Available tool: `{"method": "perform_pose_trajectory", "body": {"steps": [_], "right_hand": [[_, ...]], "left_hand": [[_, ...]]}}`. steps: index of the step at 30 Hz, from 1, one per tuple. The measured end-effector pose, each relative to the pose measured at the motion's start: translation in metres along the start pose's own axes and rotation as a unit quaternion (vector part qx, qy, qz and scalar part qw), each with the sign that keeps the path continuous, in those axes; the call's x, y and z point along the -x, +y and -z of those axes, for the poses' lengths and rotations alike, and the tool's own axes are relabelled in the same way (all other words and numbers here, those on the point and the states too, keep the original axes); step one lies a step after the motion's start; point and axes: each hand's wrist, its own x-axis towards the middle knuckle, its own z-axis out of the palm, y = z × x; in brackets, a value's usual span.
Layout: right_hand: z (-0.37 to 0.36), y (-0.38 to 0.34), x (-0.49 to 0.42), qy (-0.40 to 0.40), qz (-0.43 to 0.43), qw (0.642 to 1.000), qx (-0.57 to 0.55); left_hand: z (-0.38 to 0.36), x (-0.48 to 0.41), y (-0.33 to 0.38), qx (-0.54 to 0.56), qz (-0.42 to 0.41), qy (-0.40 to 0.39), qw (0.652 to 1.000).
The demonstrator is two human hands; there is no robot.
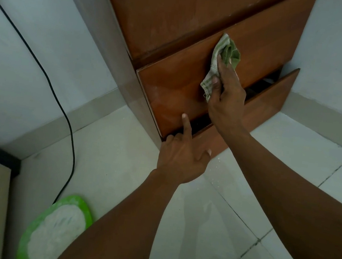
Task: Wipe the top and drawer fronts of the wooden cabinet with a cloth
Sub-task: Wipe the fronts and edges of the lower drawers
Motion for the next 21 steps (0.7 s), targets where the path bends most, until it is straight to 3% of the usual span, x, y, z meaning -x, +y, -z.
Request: {"method": "perform_pose_trajectory", "body": {"steps": [9,14,17,21], "right_hand": [[0.008,0.006,-0.003,-0.017,0.008,1.000,-0.007],[0.026,0.019,0.006,-0.058,0.052,0.997,0.016],[0.029,0.028,0.049,-0.163,0.111,0.980,0.021],[0.024,0.039,0.103,-0.303,0.180,0.926,0.136]], "left_hand": [[-0.007,-0.012,0.004,-0.079,-0.013,-0.019,0.997],[-0.007,0.006,-0.011,-0.020,-0.032,-0.005,0.999],[-0.013,0.032,-0.032,-0.029,-0.059,0.044,0.997],[-0.020,0.051,-0.044,-0.070,-0.081,-0.012,0.994]]}}
